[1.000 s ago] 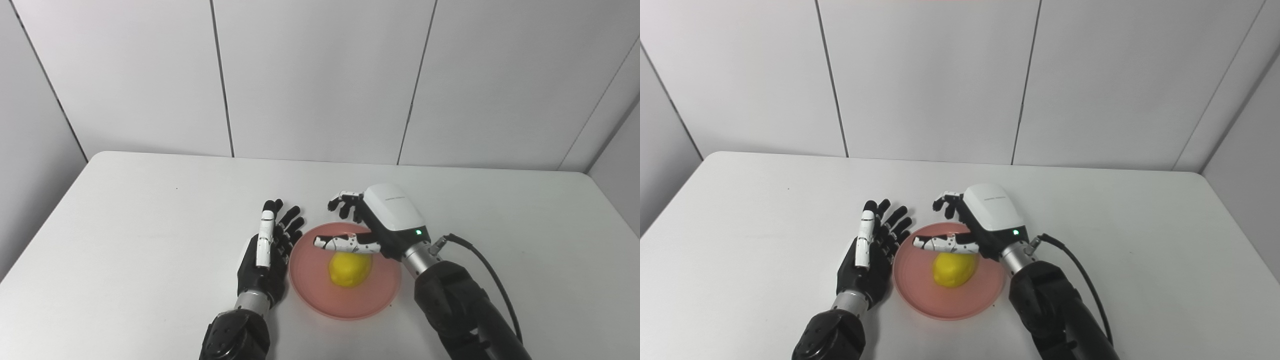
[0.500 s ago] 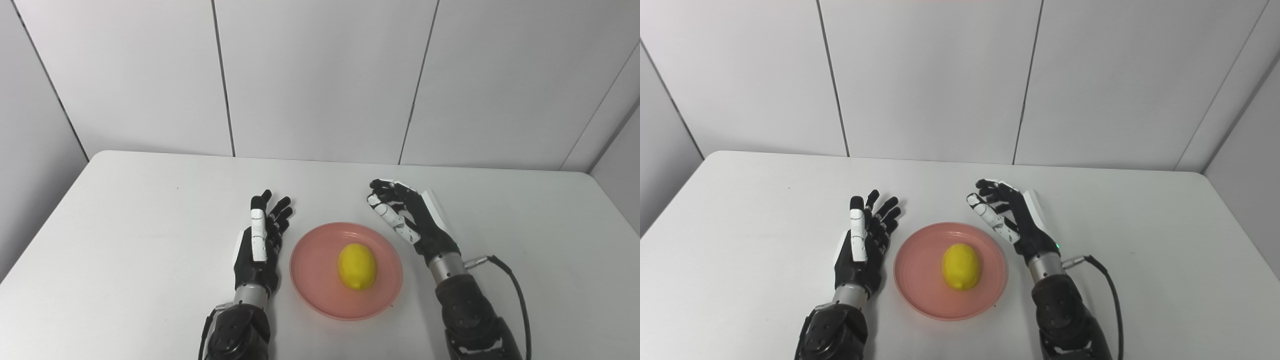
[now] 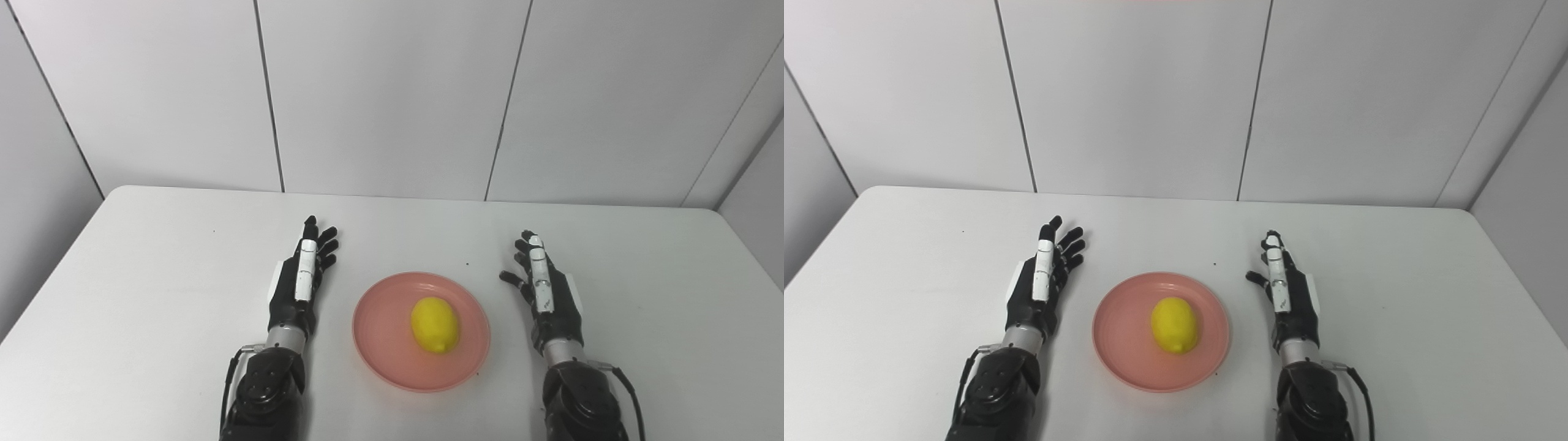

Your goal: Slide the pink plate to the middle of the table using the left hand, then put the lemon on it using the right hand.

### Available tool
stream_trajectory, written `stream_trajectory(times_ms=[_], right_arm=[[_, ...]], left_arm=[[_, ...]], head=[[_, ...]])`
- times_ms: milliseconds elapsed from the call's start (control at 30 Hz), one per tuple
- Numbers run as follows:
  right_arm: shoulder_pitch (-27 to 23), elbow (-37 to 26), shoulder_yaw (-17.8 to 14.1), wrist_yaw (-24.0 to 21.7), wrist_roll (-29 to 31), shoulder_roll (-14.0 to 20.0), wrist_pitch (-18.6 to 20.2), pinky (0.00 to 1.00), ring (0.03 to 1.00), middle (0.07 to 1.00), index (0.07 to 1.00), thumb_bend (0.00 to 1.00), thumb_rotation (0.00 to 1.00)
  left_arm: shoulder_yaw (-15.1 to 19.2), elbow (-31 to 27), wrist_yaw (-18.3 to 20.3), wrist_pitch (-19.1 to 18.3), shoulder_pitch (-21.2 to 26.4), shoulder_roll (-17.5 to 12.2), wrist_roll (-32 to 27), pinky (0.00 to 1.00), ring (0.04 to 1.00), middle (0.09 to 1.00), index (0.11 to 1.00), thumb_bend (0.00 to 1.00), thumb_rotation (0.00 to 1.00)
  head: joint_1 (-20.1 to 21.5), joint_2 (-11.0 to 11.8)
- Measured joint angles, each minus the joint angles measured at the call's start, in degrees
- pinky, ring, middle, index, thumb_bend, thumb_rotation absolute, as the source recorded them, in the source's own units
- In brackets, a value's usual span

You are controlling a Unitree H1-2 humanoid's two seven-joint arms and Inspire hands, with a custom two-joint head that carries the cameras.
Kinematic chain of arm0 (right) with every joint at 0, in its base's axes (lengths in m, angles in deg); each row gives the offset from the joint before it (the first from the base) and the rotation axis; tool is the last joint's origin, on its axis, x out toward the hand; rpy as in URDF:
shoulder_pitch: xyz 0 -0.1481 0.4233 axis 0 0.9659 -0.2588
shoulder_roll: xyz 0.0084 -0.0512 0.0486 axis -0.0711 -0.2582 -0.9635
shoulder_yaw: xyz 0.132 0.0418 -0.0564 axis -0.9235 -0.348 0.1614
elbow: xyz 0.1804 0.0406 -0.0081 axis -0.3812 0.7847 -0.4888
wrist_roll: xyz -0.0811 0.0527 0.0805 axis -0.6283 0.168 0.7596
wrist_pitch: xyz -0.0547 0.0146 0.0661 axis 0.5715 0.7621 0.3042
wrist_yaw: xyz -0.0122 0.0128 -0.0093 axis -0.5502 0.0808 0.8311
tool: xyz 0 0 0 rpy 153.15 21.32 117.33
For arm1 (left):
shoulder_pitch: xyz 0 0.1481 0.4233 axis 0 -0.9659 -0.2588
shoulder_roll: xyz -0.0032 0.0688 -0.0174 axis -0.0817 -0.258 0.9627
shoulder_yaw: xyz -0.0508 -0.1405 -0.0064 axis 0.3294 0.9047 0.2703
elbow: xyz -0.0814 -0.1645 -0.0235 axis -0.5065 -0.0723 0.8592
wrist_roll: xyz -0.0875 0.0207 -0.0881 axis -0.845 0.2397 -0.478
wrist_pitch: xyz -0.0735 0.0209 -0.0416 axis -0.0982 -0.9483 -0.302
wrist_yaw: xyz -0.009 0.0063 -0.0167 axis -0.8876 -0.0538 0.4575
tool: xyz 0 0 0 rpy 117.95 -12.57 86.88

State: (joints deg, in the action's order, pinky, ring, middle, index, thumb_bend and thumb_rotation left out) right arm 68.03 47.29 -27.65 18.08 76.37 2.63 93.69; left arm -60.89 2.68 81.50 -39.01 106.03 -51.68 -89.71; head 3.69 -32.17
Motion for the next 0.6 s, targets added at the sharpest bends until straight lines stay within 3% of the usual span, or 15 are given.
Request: stream_trajectory(times_ms=[167,400,600], right_arm=[[-0.4,1.01,-0.67,1.4,3.25,-0.97,-1.3,0.99,0.951,0.937,0.938,0.73,1.0],[-0.33,2.69,-1.57,1.1,8.53,-1.38,-5.15,1.0,0.986,0.952,0.95,0.78,0.99],[-0.34,4.42,-0.77,1.0,9.37,-1.1,-7.61,1.0,0.98,0.948,0.954,0.76,1.0]], left_arm=[[2.18,-1.13,1.2,-4.89,1.16,-0.12,-2.46,1.0,0.995,0.984,1.0,0.83,1.0],[2.21,-1.78,1.12,-5.47,0.93,-0.18,-1.7,1.0,0.984,0.991,1.0,0.81,1.0],[2.37,-3.06,-0.31,-5.38,-0.08,1.38,-1.01,1.0,0.994,1.0,1.0,0.79,1.0]], head=[[0.18,-0.26],[0.09,-0.62],[0.35,-0.61]])
